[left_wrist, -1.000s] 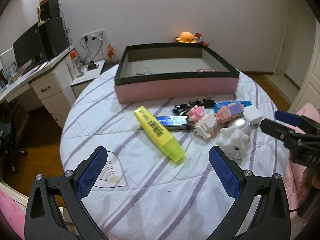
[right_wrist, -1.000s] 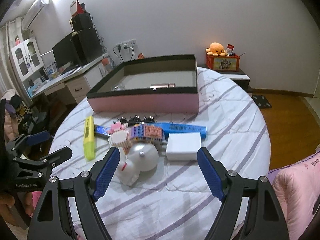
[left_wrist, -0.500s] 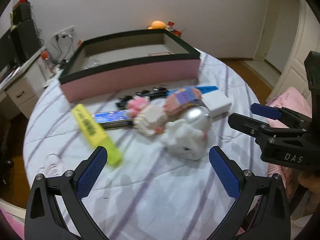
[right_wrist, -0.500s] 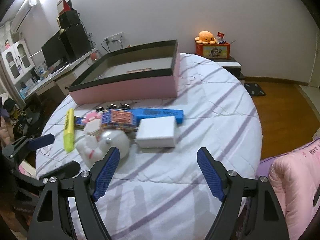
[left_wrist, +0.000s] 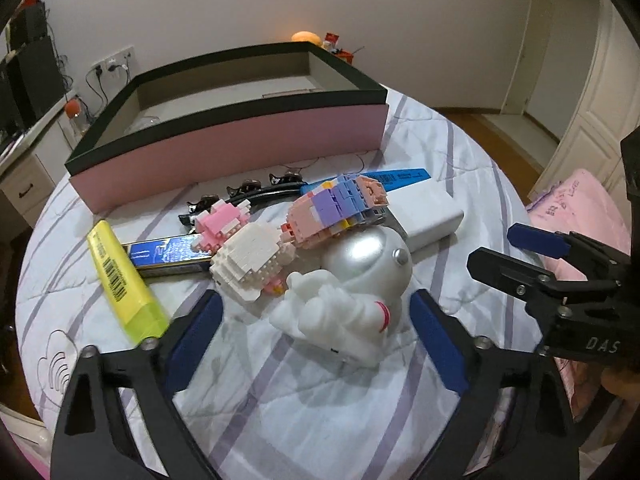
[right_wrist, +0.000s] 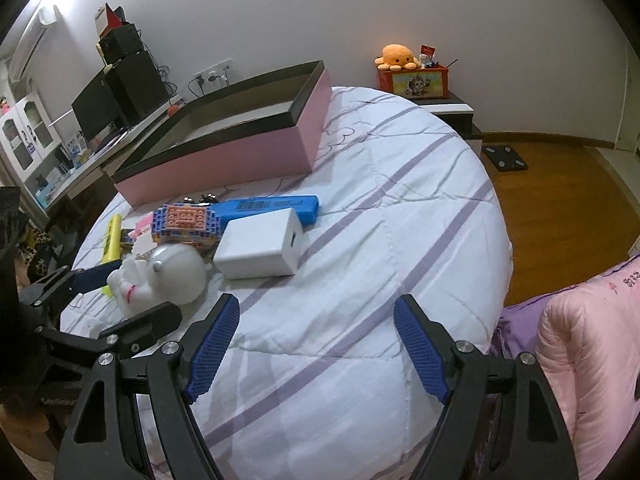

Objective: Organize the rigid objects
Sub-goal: 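Grasp the white astronaut figurine with the left gripper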

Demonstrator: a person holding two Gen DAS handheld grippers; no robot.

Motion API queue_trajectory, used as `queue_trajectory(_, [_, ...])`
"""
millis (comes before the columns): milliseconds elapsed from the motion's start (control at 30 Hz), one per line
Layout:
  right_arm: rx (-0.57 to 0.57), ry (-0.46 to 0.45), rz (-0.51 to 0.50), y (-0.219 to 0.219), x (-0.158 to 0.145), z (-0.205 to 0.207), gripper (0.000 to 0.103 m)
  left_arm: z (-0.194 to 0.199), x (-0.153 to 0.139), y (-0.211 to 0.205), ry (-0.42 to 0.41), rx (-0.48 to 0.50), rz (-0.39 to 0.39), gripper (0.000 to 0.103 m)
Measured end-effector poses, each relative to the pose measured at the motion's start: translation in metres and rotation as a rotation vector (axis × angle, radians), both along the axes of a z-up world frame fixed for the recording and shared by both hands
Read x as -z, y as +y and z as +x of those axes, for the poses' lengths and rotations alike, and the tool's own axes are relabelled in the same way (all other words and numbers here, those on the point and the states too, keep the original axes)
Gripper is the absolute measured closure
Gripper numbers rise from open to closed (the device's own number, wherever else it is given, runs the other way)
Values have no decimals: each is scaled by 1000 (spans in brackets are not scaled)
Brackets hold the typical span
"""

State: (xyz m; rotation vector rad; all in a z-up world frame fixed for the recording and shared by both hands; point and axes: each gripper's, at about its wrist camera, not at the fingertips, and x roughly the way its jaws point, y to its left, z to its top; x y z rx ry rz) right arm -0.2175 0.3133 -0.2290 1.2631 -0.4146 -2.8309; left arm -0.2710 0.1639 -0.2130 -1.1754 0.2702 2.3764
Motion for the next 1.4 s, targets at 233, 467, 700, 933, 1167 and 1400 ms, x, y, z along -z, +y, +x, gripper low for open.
queue_trajectory(233, [-3, -2, 9, -2, 0, -2, 22, 6, 4, -2, -14, 71, -3, 46])
queue_trajectory(467, [-7, -5, 21, -8, -1, -4, 21, 15, 0, -25, -33, 71, 3, 46])
queue_trajectory(700, [-54, -10, 34, -28, -2, -10, 21, 26, 2, -56, -36, 25, -18, 45])
queue_trajectory(933, [-68, -16, 52, -41, 0, -14, 21, 21, 3, -71, -41, -15, -9, 34])
queue_trajectory(1167, [-61, -19, 80, -45, 2, -21, 21, 15, 5, -65, -21, -13, 9, 47])
queue_trajectory(1400, [-69, -24, 137, -52, 4, -37, 21, 16, 0, -73, -37, 5, 46, 47])
